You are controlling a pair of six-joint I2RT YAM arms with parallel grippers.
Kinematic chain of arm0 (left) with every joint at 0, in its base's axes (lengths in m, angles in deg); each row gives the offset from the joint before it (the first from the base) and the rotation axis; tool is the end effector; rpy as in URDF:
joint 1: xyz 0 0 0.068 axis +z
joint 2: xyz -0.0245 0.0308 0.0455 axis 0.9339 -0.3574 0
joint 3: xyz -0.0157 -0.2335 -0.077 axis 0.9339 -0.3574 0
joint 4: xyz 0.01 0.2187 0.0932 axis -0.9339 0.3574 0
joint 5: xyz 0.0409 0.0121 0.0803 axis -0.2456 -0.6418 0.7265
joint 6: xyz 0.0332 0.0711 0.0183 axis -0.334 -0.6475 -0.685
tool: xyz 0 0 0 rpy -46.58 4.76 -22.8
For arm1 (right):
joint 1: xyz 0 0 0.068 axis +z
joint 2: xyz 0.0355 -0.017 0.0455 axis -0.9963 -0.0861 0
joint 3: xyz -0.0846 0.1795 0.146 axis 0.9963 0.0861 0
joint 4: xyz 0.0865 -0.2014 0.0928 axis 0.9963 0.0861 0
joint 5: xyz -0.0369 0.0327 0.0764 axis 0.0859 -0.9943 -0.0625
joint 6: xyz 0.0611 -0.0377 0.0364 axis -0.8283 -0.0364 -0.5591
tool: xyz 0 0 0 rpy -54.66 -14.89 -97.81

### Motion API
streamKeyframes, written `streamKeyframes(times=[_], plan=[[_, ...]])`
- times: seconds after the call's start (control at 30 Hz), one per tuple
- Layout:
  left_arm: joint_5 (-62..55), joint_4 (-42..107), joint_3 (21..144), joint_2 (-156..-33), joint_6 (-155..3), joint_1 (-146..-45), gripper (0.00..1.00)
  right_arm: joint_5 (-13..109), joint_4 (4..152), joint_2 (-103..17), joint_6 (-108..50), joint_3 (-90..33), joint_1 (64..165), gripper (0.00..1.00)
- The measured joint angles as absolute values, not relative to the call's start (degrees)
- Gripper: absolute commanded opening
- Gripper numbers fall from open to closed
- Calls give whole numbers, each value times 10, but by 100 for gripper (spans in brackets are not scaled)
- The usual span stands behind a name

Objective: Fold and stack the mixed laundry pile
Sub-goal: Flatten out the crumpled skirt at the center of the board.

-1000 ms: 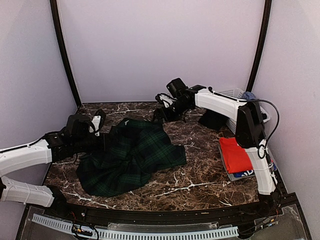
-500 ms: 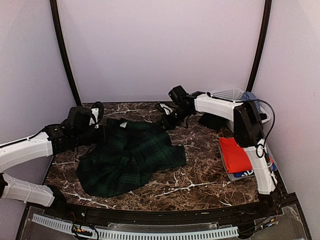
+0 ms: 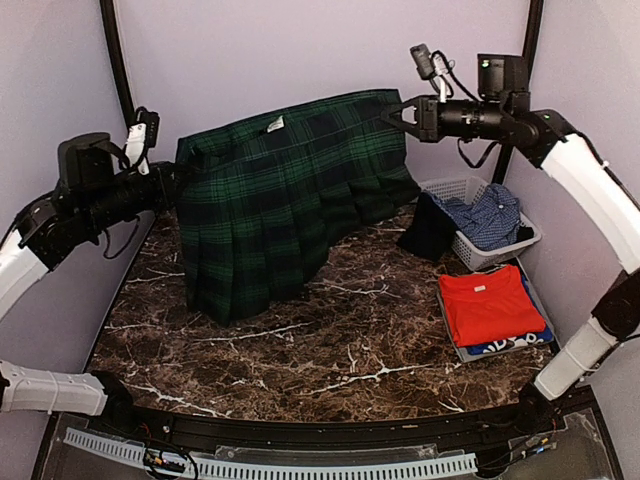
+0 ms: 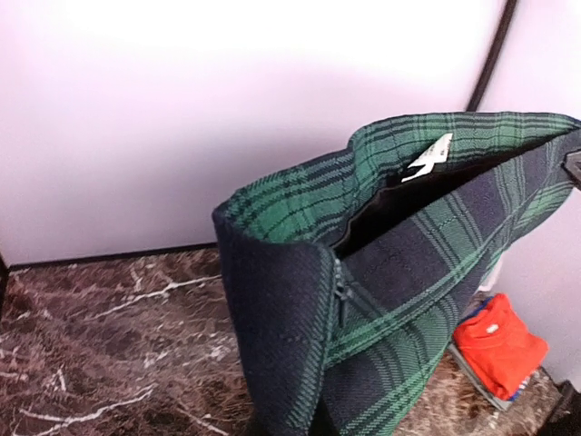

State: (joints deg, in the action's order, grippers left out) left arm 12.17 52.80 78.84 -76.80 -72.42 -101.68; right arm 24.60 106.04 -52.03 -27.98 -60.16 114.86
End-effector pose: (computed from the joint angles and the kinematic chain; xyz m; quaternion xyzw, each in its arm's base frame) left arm 0.2073 -0.1217 0.3960 0.0692 0.7474 -0.2229 0.6220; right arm 0.2808 0.2024 0.4448 -0.3234 0.6932 0.3845 0.5168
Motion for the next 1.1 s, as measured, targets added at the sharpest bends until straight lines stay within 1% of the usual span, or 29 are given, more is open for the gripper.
streamKeyframes(times=[0.13, 0.27, 0.4, 0.5, 0.53, 0.57, 0.6, 0.63, 0.67, 0.7, 0.73, 0.77, 0.8, 0.87, 0.97, 1.1], plan=[[29, 531, 807, -688, -734, -1018, 0, 231, 1054, -419, -270, -577, 1167, 0], [-42, 529, 818, -639, -728, -1020, 0, 218, 1064, -369, -270, -567, 1191, 0], [-54, 532, 821, -638, -706, -1021, 0, 233, 1091, -378, -275, -582, 1194, 0], [-7, 541, 820, -667, -686, -1019, 2, 251, 1102, -428, -283, -608, 1181, 0], [18, 543, 820, -683, -681, -1019, 6, 251, 1100, -459, -290, -618, 1176, 0], [40, 543, 818, -699, -678, -1018, 12, 251, 1098, -478, -295, -623, 1161, 5], [62, 541, 816, -721, -674, -1015, 27, 251, 1094, -513, -302, -630, 1150, 23], [83, 539, 811, -748, -670, -1007, 37, 254, 1089, -550, -310, -635, 1140, 40], [94, 537, 808, -771, -668, -996, 52, 262, 1089, -592, -318, -641, 1131, 51], [103, 533, 802, -804, -659, -977, 57, 271, 1090, -629, -324, -647, 1126, 61], [112, 532, 798, -830, -651, -961, 62, 282, 1097, -676, -327, -661, 1119, 64], [111, 529, 793, -867, -639, -932, 64, 301, 1105, -724, -331, -677, 1115, 65], [114, 526, 785, -914, -620, -898, 69, 325, 1121, -778, -330, -696, 1111, 66], [122, 526, 767, -972, -599, -852, 73, 361, 1149, -840, -334, -716, 1106, 68], [128, 537, 737, -1008, -577, -815, 74, 396, 1177, -872, -333, -696, 1104, 67], [102, 531, 728, -993, -571, -819, 74, 390, 1172, -842, -320, -635, 1104, 62]])
